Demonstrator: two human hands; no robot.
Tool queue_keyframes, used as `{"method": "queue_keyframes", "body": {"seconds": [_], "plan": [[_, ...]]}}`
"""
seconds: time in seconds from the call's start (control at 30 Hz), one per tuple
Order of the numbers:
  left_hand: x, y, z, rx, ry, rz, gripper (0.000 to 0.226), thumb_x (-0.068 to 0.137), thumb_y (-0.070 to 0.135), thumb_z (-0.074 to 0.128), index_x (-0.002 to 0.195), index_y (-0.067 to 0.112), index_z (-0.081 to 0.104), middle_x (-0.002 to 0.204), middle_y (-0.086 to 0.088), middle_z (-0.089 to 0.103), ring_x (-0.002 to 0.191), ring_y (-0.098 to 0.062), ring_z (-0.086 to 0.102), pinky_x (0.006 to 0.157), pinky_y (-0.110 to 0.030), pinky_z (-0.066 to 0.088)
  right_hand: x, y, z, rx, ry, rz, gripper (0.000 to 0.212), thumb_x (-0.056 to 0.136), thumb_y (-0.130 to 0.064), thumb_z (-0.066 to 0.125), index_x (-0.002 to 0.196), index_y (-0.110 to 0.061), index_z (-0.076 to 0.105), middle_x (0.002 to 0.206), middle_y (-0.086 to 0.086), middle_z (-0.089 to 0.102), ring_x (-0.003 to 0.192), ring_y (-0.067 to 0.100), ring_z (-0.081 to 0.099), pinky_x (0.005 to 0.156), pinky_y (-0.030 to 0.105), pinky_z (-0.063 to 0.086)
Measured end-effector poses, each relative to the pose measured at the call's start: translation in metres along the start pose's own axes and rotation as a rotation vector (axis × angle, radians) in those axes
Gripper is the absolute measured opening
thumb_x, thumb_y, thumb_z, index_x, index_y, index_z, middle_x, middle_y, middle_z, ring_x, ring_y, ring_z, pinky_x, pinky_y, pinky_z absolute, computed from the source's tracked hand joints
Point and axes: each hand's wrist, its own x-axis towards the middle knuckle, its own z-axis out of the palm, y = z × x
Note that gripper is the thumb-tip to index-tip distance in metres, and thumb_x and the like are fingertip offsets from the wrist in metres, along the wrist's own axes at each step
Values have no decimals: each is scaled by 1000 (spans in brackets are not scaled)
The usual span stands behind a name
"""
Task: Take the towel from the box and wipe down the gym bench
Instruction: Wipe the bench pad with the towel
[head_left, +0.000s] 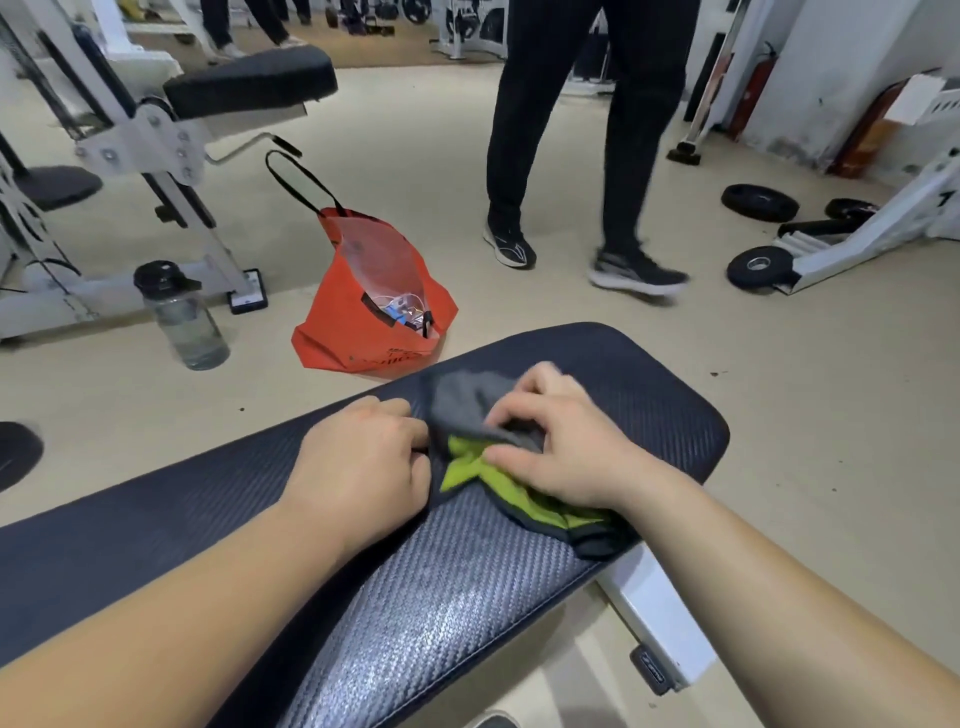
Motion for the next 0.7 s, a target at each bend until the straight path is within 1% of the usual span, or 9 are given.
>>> {"method": "queue_keyframes", "body": {"seconds": [0.03, 0.07, 0.2, 0.27, 0.37, 0.5, 0.53, 0.6, 0.7], "plan": [[-1, -2, 1, -14, 3, -3, 33, 78, 35, 42, 80, 24, 73, 83, 8, 62, 90, -20, 62, 65, -34, 55, 3, 5, -3, 42, -33, -19, 24, 82, -50, 73, 104, -39, 72, 111, -9, 47, 113, 19, 46, 103, 37, 42], [-2, -5, 1, -20, 1, -1, 35, 79, 35, 42, 83, 25, 75, 85, 9, 64, 90, -19, 62, 67, -35, 55, 7, 15, -7, 37, 16, 42, 23, 82, -48, 73, 104, -41, 72, 112, -10, 48, 115, 19, 45, 104, 37, 41], [-2, -6, 3, -24, -2, -14, 36, 80, 35, 42, 85, 27, 76, 86, 10, 65, 89, -17, 60, 66, -33, 54, 7, 58, -29, -196, 385, 644, 28, 90, -51, 60, 115, -39, 64, 127, 7, 49, 125, 36, 46, 103, 46, 43], [-2, -4, 4, -19, 8, -29, 35, 79, 35, 42, 83, 27, 76, 84, 10, 63, 86, -16, 59, 63, -32, 52, 2, 66, -33, -223, 444, 788, 34, 93, -51, 57, 121, -33, 62, 130, 12, 47, 126, 40, 45, 103, 48, 41], [-4, -5, 8, -26, 14, -35, 35, 79, 36, 43, 85, 28, 76, 89, 11, 66, 88, -15, 60, 64, -33, 55, 8, 53, -21, -267, 424, 716, 33, 94, -47, 58, 119, -27, 63, 131, 14, 46, 125, 40, 44, 102, 49, 42], [-6, -8, 6, -60, 21, -39, 34, 77, 35, 47, 86, 29, 80, 95, 13, 72, 92, -16, 65, 69, -36, 59, 25, 17, -1, -144, 195, 157, 27, 87, -52, 68, 110, -38, 70, 119, -3, 47, 114, 26, 46, 97, 44, 47], [-6, -10, 5, -67, 17, -34, 35, 77, 34, 48, 87, 29, 80, 96, 13, 72, 93, -16, 65, 70, -37, 59, 28, 15, 0, -111, 146, 90, 26, 86, -53, 69, 109, -40, 71, 116, -7, 48, 112, 22, 46, 97, 43, 48], [-6, -12, 4, -94, 21, -23, 35, 77, 33, 49, 89, 29, 80, 97, 13, 73, 94, -17, 66, 72, -38, 59, 37, 22, -7, -96, 184, 190, 26, 86, -54, 67, 110, -45, 71, 117, -8, 49, 115, 22, 45, 98, 43, 47], [-9, -14, 6, -118, 31, -26, 33, 77, 33, 49, 89, 28, 80, 97, 14, 73, 94, -15, 65, 69, -38, 59, 45, 45, -21, -253, 364, 591, 35, 92, -57, 57, 123, -43, 65, 131, 6, 49, 127, 35, 44, 103, 48, 44]]}}
